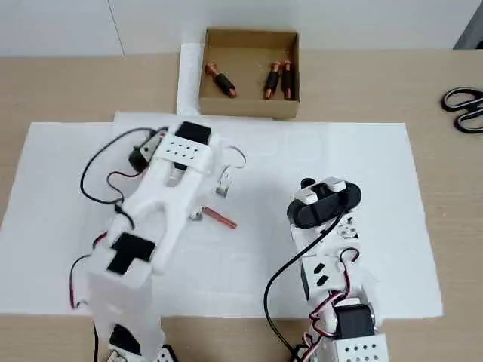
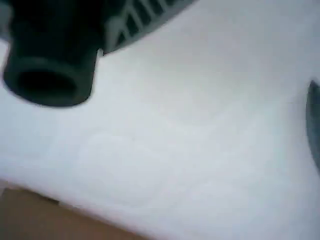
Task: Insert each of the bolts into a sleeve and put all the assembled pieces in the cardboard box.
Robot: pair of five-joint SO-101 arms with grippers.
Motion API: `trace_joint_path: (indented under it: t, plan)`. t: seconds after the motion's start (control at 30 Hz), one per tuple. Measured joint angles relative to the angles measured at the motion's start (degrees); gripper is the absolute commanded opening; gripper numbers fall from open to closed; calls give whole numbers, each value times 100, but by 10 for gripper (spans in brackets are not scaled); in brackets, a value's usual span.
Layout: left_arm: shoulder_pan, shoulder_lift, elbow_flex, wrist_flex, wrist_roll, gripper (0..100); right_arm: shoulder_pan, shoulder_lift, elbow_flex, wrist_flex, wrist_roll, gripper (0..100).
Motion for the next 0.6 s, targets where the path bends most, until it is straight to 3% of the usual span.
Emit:
trace_joint_path:
  t: [0.23, 0.4, 0.6]
  plan:
    - [18, 308, -149, 0, 229, 227, 9, 0, 0, 0, 0, 4]
    - [35, 378, -308, -97, 396, 0, 9, 0, 0, 0, 0, 4]
    - [88, 457, -527, -88, 448, 7, 9, 0, 0, 0, 0, 4]
